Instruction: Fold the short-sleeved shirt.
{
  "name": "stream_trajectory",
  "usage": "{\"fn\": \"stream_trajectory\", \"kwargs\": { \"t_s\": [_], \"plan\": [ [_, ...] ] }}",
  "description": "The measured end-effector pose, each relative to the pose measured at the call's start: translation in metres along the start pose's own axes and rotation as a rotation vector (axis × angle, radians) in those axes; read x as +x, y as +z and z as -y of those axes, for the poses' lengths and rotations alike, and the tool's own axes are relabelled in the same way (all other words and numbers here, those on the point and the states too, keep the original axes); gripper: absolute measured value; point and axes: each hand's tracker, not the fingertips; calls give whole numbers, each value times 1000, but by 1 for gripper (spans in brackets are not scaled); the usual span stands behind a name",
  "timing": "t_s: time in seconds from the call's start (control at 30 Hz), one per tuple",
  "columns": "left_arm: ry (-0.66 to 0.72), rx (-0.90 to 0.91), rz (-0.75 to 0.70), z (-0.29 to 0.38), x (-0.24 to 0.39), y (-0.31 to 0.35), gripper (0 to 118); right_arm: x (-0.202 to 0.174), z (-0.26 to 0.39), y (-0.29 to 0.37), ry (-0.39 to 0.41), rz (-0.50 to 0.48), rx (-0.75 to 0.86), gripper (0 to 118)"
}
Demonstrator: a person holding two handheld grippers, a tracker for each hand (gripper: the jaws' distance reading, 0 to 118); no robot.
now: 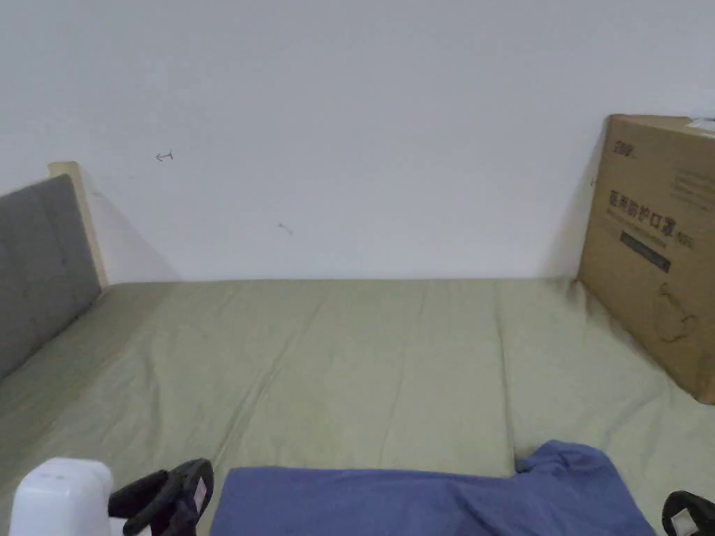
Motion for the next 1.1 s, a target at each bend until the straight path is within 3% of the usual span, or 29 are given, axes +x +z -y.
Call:
{"fn": "stream_trajectory", "kwargs": {
  "t_s": [0.1, 0.23, 0.33, 0.37, 0.43, 0.47, 0.53, 0.67, 0.73, 0.8, 0.83, 0.87, 0.9, 0.93, 1.1],
  "plan": [
    [31, -237, 0, -24, -37, -72, 0, 9, 0, -13, -5, 21, -30, 0],
    [60, -475, -49, -4, -113, -212, 2, 16, 6, -39, 0, 29, -82, 0],
    [38, -542, -109, 31, -147, -281, 42, 23, 9, -64, 24, 42, -128, 0],
    [48, -554, -120, 41, -157, -299, 42, 25, 12, -72, 28, 49, -144, 0],
    [47, -594, -124, 64, -163, -323, 117, 30, 16, -87, 27, 49, -174, 0],
    [46, -595, -114, 73, -169, -329, 117, 33, 19, -95, 24, 49, -192, 0],
    [60, -661, -108, 88, -169, -356, 114, 36, 22, -107, 24, 55, -216, 0],
    [-36, -766, -185, 122, -170, -378, 114, 43, 30, -122, 23, 72, -249, 0],
    [-65, -669, -212, 122, -156, -363, 110, 44, 32, -123, 12, 72, -257, 0],
    [-82, -638, -246, 122, -141, -355, 92, 46, 35, -122, 5, 76, -258, 0],
    [-82, -627, -220, 121, -136, -347, 73, 45, 36, -120, 2, 78, -258, 0],
    [-95, -623, -201, 118, -131, -341, 61, 46, 36, -119, -3, 79, -260, 0],
    [-128, -617, -212, 116, -127, -337, 32, 48, 35, -118, -12, 76, -261, 0],
    [-94, -621, -126, 111, -122, -344, 6, 51, 32, -116, -29, 67, -255, 0],
    [-97, -587, -148, 90, -122, -329, 3, 96, -16, -131, -196, -3, -156, 0]
  ]
}}
